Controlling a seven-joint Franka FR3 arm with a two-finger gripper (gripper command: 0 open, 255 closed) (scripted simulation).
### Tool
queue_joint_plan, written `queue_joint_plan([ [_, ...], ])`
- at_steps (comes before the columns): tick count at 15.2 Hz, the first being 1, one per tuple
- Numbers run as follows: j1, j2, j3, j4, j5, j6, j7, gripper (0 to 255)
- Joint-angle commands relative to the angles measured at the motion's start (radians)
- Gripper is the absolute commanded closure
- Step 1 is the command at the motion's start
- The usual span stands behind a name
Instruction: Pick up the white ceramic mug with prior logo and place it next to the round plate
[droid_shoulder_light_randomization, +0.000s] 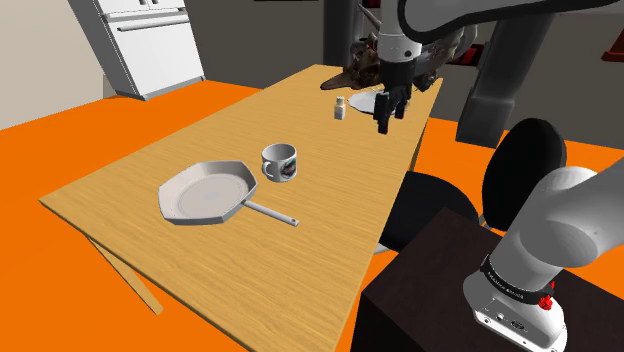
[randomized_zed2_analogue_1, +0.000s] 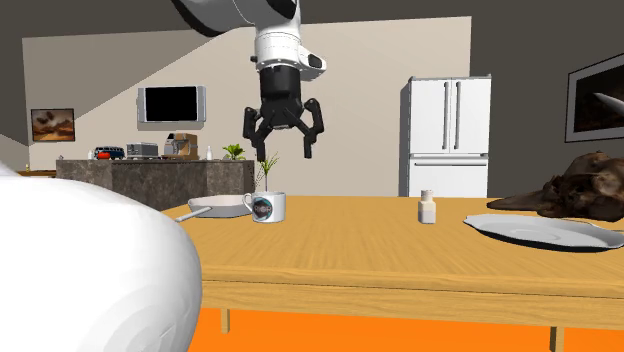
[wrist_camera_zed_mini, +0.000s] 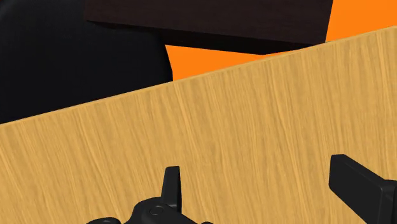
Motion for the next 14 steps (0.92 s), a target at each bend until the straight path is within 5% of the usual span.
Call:
queue_joint_plan([
  [1, 0.005, 0.063, 0.012, 0.024, 0.012, 0.045, 0.017, 0],
  [14, 0.038, 0.518, 0.08, 0.332, 0.039, 0.227, 0.123, 0],
])
